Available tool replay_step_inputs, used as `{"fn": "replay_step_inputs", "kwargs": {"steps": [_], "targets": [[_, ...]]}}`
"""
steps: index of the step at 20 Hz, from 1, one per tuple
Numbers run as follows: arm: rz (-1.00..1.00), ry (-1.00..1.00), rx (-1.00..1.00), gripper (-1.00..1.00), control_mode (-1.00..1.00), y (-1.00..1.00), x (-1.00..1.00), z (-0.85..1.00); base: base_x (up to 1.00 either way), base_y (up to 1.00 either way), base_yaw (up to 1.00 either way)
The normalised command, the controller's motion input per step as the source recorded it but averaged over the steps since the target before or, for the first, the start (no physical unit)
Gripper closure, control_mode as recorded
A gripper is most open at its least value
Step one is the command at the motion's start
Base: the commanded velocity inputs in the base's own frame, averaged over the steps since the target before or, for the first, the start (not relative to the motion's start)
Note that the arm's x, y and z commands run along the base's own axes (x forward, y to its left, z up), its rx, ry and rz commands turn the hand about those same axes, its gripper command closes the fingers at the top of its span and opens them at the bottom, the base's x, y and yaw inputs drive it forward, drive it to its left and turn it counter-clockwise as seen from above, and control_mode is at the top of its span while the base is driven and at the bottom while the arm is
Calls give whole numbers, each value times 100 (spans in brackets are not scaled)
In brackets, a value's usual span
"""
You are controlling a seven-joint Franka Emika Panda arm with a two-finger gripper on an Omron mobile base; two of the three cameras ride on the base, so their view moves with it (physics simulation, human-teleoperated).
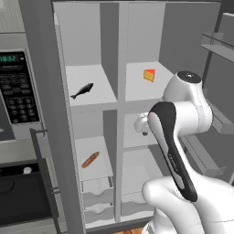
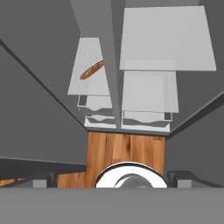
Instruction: Pick up the frozen fish from the freezer, place it on any shelf in the fridge, and close the fridge and freezer doors when done.
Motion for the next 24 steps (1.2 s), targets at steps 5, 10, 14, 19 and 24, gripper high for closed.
{"fn": "replay_step_inputs", "kwargs": {"steps": [5,10,14,19,24], "targets": [[0,0,0,-100,-100,0,0,0,0,0,0],[0,0,0,-100,-100,0,0,0,0,0,0],[0,0,0,-100,-100,0,0,0,0,0,0],[0,0,0,-100,-100,0,0,0,0,0,0],[0,0,0,-100,100,0,0,0,0,2,0]]}}
